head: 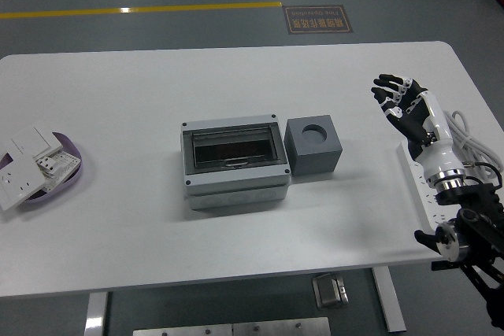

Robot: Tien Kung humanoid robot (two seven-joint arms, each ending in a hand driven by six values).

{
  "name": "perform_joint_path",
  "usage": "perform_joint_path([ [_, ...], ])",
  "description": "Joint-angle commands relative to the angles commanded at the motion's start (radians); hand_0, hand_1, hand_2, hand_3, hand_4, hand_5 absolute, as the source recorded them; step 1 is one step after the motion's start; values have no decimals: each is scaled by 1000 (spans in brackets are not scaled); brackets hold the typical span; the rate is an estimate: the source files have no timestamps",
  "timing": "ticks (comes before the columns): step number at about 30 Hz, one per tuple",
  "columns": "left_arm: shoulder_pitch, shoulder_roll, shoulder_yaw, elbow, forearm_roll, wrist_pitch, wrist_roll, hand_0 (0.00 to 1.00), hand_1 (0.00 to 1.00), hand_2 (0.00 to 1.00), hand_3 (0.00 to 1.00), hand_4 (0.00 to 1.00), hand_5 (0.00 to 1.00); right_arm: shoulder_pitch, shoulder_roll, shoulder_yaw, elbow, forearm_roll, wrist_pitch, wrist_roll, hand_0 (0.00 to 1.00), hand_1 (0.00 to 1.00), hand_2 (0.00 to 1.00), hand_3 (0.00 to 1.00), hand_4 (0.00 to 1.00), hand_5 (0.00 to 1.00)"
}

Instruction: Pick up the cylinder from the cube,place it in the box,flap close box

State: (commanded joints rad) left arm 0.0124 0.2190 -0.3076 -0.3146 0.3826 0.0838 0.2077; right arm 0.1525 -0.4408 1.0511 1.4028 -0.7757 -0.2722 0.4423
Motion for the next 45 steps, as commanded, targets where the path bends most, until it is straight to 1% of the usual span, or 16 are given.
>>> perform_joint_path([
  [45, 1, -1, -3, 1, 5, -2, 2, 611, 635, 628, 632, 684, 250, -3, -1, 2, -2, -2, -5, 2, 764, 702, 700, 646, 756, 243],
])
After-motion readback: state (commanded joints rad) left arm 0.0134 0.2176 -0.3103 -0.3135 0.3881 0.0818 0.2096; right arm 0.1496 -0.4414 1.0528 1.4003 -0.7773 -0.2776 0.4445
